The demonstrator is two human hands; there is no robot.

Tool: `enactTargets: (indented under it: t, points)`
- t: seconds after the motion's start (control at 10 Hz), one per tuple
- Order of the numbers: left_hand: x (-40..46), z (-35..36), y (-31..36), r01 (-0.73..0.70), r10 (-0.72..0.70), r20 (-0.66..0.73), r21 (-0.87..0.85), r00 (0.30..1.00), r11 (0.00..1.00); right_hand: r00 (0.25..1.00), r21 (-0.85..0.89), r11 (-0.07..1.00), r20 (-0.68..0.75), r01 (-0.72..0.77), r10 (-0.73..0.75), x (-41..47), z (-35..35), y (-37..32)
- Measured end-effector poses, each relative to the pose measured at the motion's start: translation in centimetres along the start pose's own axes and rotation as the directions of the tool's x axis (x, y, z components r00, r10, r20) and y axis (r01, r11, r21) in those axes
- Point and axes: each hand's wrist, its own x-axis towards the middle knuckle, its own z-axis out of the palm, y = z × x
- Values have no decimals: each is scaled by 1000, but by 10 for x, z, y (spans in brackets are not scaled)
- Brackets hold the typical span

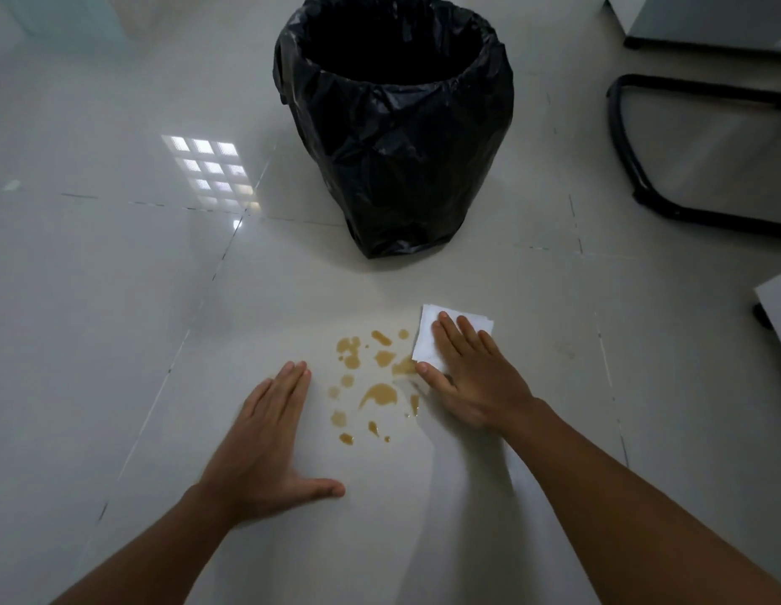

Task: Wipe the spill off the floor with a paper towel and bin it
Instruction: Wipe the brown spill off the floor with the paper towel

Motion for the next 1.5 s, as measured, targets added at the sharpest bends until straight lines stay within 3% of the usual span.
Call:
enactTargets:
  t: [0.2, 0.3, 0.5, 0.7, 0.8, 1.0, 1.1, 1.2, 1.5]
  points:
    - [-2, 1, 1, -8, 7, 21, 43, 1000, 999, 995, 47, 995, -59, -84, 86, -51, 27, -11]
    - [0, 0, 0, -10, 9, 16, 45, 1000, 999, 988, 91, 986, -44, -142, 146, -30, 22, -6]
    - [1, -1, 1, -6, 5, 16, 43, 1000, 999, 999, 196, 980, 18, -40, 37, 20, -1, -17]
    - [-1, 1, 1, -7, 7, 2, 33, 1000, 999, 994, 97, 994, -100, 42, -33, -44, 27, -24]
    - [0, -1, 0, -9, 9, 6, 34, 1000, 999, 995, 43, 998, -84, 50, -46, -52, 30, -10]
    - [2, 0, 1, -12, 12, 12, 43, 1000, 999, 986, 113, 987, -108, -116, 128, -11, 15, 0]
    - [1, 0, 0, -10, 10, 6, 55, 1000, 998, 987, 162, 981, -102, -104, 122, -12, 16, -10]
    - [0, 0, -2, -9, 9, 7, 57, 1000, 998, 995, 95, 994, -78, -54, 62, -33, 21, -7]
    - [1, 1, -1, -13, 12, 8, 65, 1000, 998, 982, 77, 982, -70, -170, 175, -42, 16, 16]
